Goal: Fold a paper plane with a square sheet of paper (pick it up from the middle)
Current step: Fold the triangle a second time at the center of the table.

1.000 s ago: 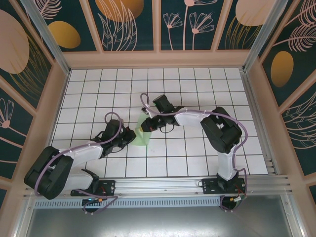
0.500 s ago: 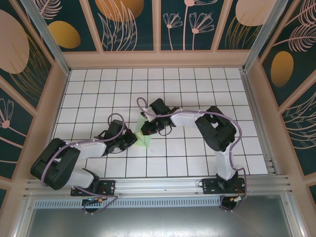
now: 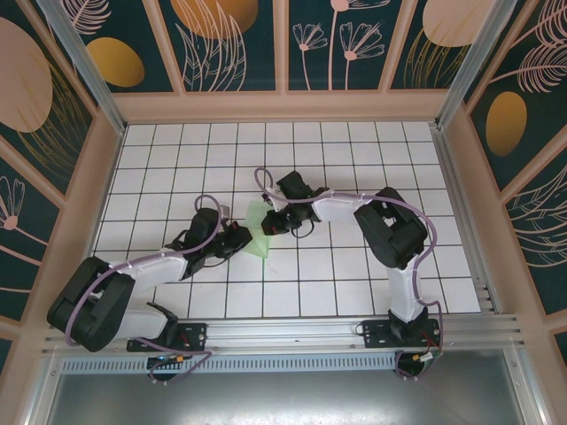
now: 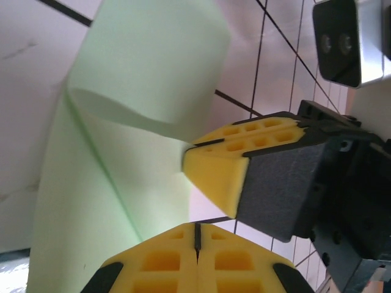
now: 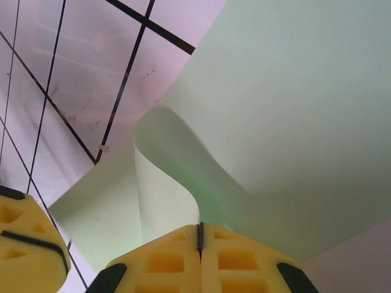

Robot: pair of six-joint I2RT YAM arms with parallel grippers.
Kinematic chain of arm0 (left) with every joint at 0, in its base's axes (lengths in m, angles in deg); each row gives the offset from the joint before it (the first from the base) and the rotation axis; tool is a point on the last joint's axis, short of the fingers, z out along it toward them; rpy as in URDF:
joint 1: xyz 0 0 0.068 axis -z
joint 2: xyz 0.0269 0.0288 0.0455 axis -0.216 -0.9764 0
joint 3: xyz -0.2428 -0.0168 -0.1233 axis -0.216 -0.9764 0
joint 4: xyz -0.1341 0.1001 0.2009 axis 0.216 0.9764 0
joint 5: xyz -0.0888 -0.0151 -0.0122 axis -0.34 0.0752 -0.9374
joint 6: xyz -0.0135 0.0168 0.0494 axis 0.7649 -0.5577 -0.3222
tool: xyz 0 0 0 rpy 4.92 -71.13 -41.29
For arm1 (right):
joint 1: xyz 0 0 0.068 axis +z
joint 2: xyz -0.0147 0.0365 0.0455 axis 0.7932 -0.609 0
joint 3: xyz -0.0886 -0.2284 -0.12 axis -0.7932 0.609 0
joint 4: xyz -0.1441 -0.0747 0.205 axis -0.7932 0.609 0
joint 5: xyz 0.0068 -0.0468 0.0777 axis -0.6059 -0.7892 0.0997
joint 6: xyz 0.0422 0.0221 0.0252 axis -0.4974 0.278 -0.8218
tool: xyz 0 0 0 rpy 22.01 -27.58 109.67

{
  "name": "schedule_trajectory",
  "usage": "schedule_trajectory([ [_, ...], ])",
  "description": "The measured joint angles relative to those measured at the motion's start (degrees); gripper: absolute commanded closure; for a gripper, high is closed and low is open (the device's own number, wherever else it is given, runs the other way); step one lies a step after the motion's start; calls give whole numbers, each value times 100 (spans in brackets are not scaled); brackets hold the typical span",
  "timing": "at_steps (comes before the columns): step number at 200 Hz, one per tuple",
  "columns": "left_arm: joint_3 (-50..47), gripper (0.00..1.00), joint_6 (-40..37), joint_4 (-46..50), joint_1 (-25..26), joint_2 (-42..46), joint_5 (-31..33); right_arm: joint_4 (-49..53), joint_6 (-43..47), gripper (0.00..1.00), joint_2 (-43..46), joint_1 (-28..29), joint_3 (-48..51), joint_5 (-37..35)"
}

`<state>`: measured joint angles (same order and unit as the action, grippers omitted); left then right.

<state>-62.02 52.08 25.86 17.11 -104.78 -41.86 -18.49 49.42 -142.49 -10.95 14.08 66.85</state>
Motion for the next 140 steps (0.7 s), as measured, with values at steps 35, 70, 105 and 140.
schedule_trajectory([
  [35, 190, 100, 0, -208, 0, -411, -127, 0, -35, 98, 0, 0, 22, -20],
  [70, 350, 100, 0, -317, 0, -767, -216, 17, -52, 98, 0, -13, 136, -22],
  [105, 365, 100, 0, -341, 0, -944, -264, -7, -105, 98, 7, -33, 280, 2],
  [140, 380, 100, 0, -350, 0, -1084, -297, -11, -170, 98, 11, -33, 284, 0],
])
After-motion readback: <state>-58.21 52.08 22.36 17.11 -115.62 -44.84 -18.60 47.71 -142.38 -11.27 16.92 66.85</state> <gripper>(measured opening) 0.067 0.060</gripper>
